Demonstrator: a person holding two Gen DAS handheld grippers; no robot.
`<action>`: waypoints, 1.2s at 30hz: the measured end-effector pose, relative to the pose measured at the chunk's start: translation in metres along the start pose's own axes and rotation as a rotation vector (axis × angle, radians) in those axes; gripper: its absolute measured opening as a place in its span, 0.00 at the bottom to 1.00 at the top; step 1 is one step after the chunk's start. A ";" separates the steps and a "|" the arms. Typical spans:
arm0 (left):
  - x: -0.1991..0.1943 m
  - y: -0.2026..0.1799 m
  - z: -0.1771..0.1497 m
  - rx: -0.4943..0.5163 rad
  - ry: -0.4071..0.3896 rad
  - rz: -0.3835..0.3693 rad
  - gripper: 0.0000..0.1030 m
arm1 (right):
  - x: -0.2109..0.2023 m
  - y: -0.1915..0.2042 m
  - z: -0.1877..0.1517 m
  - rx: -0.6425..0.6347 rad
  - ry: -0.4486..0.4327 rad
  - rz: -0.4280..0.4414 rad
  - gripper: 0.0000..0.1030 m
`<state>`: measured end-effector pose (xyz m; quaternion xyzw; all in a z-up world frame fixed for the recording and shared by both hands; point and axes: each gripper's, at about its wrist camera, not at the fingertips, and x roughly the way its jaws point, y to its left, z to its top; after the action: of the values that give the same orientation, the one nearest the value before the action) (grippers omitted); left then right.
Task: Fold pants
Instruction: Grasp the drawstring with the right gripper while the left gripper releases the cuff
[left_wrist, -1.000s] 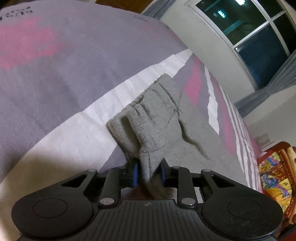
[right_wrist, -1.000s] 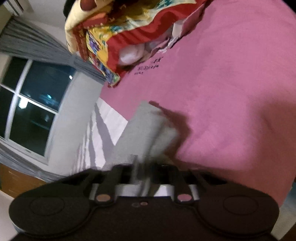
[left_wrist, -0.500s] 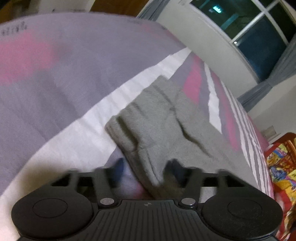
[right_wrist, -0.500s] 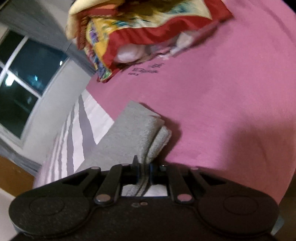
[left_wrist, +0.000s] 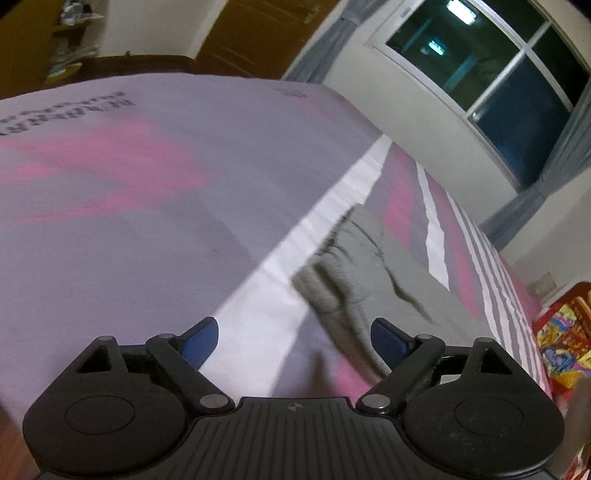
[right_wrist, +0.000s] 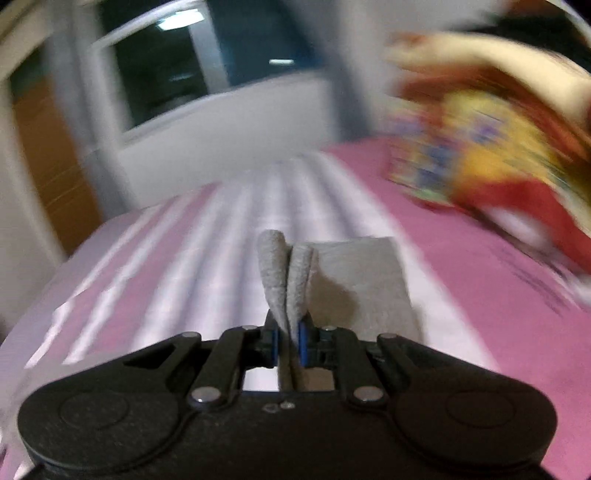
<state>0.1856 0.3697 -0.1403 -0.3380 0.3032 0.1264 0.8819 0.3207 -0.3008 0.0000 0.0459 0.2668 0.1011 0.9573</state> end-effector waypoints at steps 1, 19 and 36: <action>-0.005 0.006 0.000 -0.002 -0.008 0.009 0.86 | 0.011 0.029 -0.002 -0.081 0.007 0.048 0.09; -0.041 0.071 0.000 -0.050 -0.063 0.079 0.87 | 0.047 0.192 -0.131 -0.936 0.151 0.267 0.10; -0.041 0.043 -0.012 0.023 -0.026 0.059 0.87 | 0.027 0.209 -0.178 -1.139 0.126 0.315 0.25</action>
<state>0.1299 0.3923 -0.1443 -0.3171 0.3032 0.1531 0.8855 0.2158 -0.0844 -0.1358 -0.4418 0.2167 0.3718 0.7871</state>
